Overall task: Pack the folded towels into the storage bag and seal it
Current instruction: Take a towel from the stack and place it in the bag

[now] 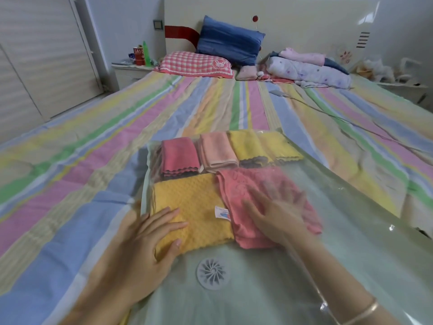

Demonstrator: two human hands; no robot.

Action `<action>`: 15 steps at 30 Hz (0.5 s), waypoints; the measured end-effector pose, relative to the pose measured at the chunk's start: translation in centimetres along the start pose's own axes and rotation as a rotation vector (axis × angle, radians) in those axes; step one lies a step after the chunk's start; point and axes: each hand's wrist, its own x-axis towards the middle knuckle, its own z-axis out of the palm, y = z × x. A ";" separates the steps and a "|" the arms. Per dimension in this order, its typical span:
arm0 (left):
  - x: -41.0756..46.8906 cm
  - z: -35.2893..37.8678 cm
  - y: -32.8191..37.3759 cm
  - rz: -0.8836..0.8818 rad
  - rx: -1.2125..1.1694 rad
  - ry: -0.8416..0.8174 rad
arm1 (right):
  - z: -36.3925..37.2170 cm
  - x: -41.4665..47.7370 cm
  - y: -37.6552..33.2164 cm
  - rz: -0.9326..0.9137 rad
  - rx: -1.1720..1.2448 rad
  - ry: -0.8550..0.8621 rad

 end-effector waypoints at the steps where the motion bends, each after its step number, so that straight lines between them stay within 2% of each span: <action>1: 0.0 0.0 0.0 0.000 0.000 -0.001 | 0.5 0.0 0.0 -0.022 -0.024 -0.017; 15: 0.0 0.4 -0.1 -0.012 -0.068 0.011 | 1.7 2.3 0.8 -0.048 -0.138 0.045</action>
